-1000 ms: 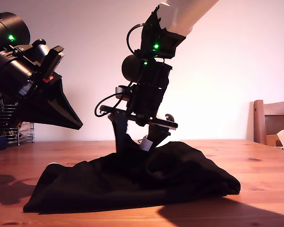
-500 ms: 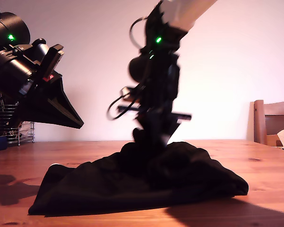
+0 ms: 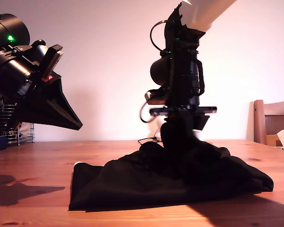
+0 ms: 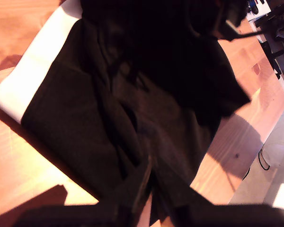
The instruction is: Fold the shorts in front of you. After folding it, place it to the left side.
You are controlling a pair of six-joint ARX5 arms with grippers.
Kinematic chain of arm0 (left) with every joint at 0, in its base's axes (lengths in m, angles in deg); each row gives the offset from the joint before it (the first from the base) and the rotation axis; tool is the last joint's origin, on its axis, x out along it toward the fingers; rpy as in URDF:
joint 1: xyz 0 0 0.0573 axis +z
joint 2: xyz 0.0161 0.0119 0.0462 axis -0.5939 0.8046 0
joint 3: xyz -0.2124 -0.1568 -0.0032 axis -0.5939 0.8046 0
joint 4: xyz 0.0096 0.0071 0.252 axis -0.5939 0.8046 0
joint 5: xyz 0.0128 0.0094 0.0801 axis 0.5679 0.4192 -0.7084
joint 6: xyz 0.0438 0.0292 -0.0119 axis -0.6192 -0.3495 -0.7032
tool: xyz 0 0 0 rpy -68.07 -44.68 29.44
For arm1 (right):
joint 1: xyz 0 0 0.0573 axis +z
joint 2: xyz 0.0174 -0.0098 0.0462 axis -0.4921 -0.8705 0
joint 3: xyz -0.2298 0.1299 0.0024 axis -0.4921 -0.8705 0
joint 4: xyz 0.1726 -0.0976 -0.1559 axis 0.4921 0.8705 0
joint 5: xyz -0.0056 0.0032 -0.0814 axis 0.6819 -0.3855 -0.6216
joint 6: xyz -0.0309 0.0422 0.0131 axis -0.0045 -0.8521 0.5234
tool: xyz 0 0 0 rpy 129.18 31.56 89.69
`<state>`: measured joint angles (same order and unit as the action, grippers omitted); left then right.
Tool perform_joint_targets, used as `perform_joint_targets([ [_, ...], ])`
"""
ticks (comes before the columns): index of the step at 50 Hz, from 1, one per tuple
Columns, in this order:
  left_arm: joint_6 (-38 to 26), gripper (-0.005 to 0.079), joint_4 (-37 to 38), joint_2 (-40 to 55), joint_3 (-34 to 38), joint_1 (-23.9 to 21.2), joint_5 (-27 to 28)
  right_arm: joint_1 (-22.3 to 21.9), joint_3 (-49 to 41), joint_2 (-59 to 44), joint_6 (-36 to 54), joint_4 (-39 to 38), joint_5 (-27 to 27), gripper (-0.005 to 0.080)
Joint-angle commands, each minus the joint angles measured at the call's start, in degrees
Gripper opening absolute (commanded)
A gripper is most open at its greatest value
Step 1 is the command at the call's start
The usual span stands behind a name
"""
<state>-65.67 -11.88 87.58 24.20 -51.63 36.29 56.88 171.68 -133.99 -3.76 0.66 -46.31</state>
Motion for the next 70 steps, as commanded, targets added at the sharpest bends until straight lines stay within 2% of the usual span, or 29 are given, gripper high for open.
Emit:
perform_joint_targets([
  [1, 0.1, -0.002, 0.0, 1.0, -0.2, 0.7, -0.2, 2.1, 0.3, -0.5, -0.7, 0.5, 1.5, -0.0013],
  [9, 0.1, -0.002, 0.0, 1.0, -0.2, 2.0, -0.3, 4.5, 3.2, -0.5, -2.7, 0.7, 4.6, -0.0013],
  [18, 0.1, -0.002, 0.2, 1.0, -0.2, 2.9, -0.3, 5.9, 7.4, -0.5, -7.0, 0.8, 12.5, -0.0012],
  [30, -0.8, -0.002, 1.4, 1.0, -0.2, 3.1, -0.6, 7.9, 8.8, -0.5, -10.2, 0.9, 19.1, -0.0012],
  [33, -2.8, -0.002, 3.7, 1.0, -0.1, 3.1, -3.3, 8.3, 8.8, -0.5, -10.1, 0.8, 19.1, -0.0012],
  [37, -4.2, -0.002, 7.2, 1.1, -0.1, 3.1, -9.9, 8.6, 8.8, -0.5, -10.0, 0.8, 19.1, -0.0012],
  [42, -4.8, -0.0021, 8.0, 2.8, -0.1, 3.1, -14.9, 8.6, 8.8, -0.5, -9.9, 0.8, 19.1, -0.0013],
  [56, -4.7, -0.0021, 3.8, 13.1, -0.1, 3.0, -18.2, 8.5, 8.8, -0.5, -9.5, 0.8, 20.2, -0.0012],
  [70, -4.7, -0.0021, 2.3, 15.1, -0.1, 3.0, -16.3, 9.0, 8.8, -0.5, -10.2, 0.7, 30.8, -0.0012],
])
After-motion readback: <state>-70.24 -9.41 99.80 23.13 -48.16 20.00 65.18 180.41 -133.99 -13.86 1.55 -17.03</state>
